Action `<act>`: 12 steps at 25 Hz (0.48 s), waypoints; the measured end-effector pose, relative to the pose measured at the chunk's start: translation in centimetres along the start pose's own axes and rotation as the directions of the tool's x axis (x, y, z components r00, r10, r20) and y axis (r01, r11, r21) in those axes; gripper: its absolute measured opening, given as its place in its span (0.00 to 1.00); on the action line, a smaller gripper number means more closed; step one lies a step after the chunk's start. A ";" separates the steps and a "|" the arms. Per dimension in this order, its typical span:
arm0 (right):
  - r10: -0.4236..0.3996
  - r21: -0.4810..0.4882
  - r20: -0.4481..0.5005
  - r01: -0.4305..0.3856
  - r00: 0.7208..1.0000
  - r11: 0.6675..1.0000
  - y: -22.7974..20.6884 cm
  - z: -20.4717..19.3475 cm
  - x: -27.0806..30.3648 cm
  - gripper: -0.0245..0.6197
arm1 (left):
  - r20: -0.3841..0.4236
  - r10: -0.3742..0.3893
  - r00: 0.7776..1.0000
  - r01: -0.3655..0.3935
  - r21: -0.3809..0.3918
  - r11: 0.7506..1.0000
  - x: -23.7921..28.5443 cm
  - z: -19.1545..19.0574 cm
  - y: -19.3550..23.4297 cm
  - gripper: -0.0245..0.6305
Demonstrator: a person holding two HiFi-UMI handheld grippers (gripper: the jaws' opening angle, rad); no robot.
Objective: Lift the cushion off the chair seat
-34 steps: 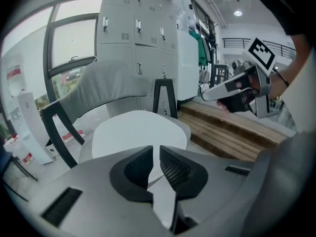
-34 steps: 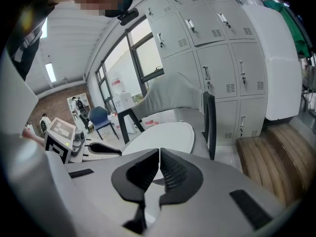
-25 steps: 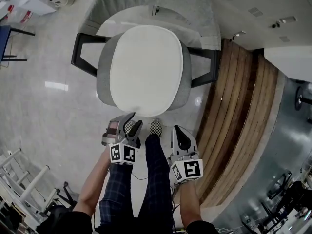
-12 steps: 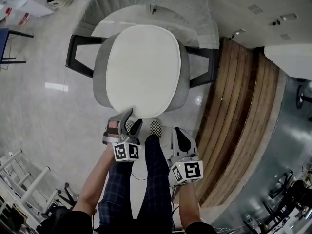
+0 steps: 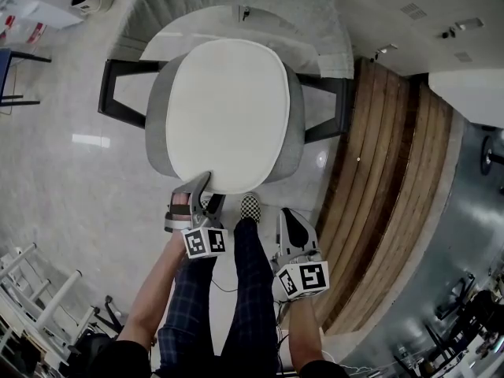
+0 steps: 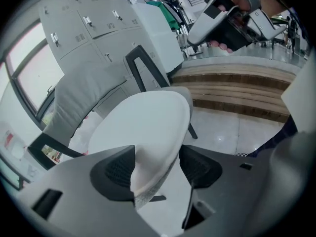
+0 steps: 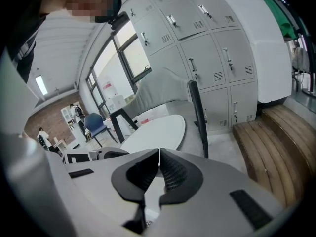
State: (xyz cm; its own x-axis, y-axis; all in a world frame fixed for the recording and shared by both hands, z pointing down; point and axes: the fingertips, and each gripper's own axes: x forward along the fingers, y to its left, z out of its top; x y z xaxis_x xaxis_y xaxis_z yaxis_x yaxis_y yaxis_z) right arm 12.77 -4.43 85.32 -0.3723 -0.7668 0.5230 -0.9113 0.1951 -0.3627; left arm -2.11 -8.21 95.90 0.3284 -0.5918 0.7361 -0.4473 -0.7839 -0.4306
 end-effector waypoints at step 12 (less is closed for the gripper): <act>-0.006 0.000 0.001 0.006 1.000 1.000 -0.1 0.7 0.0 0.08 | -0.018 0.005 1.000 -0.005 0.004 1.000 -0.5 0.4 1.1 0.23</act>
State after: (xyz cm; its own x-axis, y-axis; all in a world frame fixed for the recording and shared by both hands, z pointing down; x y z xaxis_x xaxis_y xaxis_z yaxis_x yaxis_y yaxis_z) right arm 12.98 -4.86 84.77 -0.3668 -0.7687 0.5240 -0.9134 0.1909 -0.3594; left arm -2.48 -8.85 94.86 0.3113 -0.5919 0.7434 -0.4457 -0.7819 -0.4359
